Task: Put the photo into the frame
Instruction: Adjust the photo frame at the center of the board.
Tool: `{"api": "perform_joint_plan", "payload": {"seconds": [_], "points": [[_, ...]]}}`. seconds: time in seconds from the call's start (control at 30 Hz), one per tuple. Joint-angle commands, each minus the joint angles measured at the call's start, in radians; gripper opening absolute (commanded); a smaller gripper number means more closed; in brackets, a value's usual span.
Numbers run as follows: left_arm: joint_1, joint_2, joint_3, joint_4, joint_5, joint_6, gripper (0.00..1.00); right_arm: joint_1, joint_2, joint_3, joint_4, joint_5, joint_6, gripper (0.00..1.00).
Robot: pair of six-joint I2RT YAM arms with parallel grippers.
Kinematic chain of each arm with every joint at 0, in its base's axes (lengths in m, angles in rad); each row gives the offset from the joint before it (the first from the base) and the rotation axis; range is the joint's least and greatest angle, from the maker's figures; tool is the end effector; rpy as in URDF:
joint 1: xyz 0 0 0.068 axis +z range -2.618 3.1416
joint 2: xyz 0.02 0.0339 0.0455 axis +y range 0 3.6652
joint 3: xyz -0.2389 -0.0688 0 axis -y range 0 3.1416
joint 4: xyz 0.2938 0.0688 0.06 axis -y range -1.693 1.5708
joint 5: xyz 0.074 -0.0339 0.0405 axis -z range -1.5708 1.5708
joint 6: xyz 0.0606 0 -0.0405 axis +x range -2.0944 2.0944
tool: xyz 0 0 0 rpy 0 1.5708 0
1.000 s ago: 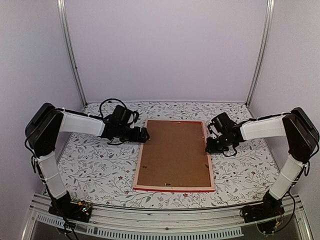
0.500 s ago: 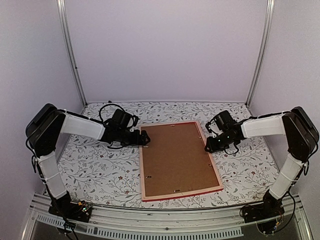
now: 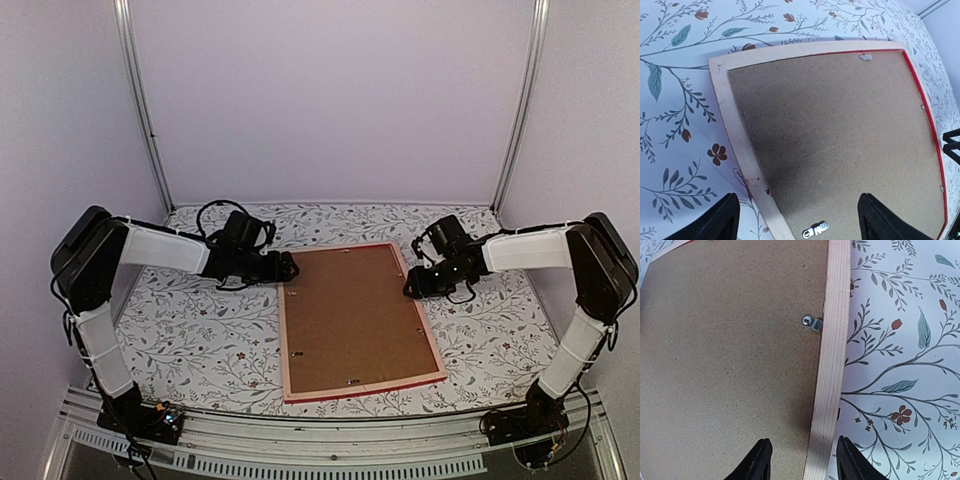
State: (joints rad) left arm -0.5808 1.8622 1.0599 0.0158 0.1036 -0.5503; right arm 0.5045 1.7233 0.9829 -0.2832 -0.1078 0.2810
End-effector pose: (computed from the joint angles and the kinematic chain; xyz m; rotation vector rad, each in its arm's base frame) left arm 0.3567 -0.2416 0.0778 0.0900 2.4528 -0.6512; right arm 0.3326 0.1911 0.0811 -0.3349 2.6249 0.4161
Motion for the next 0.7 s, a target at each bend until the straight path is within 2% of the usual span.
{"api": "perform_joint_plan", "payload": {"seconds": [0.0,0.17,0.67], "points": [[0.013,-0.023,0.017,-0.013,-0.04,0.016,0.84,0.002,-0.049,0.018,0.019,0.019,0.04,0.52],[0.019,-0.007,0.028,-0.013,-0.059,0.02,0.86,0.018,-0.088,0.024,0.042,-0.006,0.068,0.59],[0.021,0.102,0.153,-0.013,-0.031,0.044,0.87,0.049,0.0,0.081,0.017,0.102,0.133,0.61]]}}
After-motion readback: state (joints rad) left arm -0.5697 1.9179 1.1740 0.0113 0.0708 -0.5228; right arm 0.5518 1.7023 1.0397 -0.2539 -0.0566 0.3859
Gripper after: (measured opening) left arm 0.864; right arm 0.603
